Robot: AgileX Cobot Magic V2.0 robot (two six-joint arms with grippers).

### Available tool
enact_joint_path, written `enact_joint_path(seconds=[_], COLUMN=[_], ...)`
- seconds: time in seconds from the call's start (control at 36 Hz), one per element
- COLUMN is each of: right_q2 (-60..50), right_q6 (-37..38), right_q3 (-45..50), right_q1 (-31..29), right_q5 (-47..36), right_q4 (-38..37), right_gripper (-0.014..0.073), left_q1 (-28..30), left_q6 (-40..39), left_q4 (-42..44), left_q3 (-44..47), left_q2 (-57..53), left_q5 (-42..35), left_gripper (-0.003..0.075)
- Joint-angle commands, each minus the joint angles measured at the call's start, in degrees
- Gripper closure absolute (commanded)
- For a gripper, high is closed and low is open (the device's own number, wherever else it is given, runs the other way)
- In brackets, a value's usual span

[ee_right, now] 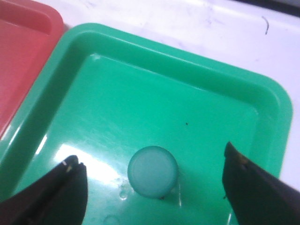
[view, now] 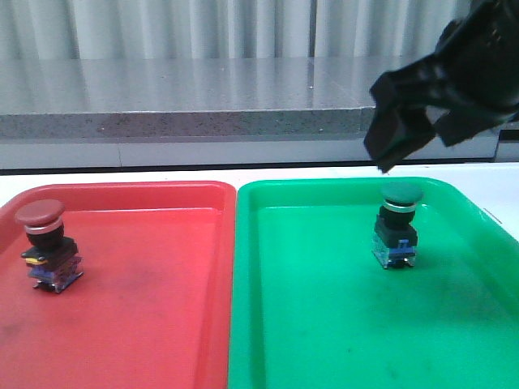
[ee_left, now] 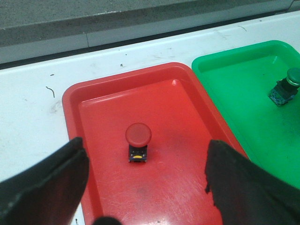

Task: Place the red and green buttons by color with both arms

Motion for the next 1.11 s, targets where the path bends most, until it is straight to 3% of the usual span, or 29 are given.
enact_joint_path(seconds=[0.0, 0.5, 1.08], right_q2=[-6.83, -27.64, -42.5], right_q6=[-0.61, -0.61, -0.61], right_q3=[-1.31, -1.25, 4.48], right_q1=[-0.04, -0.1, -0.1], right_q5=[1.34, 18.56, 22.58], right_q4=[-1.65, -3.7, -5.02], right_gripper=[-0.0008, -0.0008, -0.0008], left_q1=[-0.31, -0.31, -0.31], left_q6=[-0.69, -0.69, -0.69], left_q4=[-0.11, -0.11, -0.11], left_q3=[-1.34, -1.34, -1.34], left_q2=[-0.08, -0.08, -0.08], left_q5=[-3.75, -3.75, -3.75], left_gripper=[0.0209, 0.0209, 0.0209])
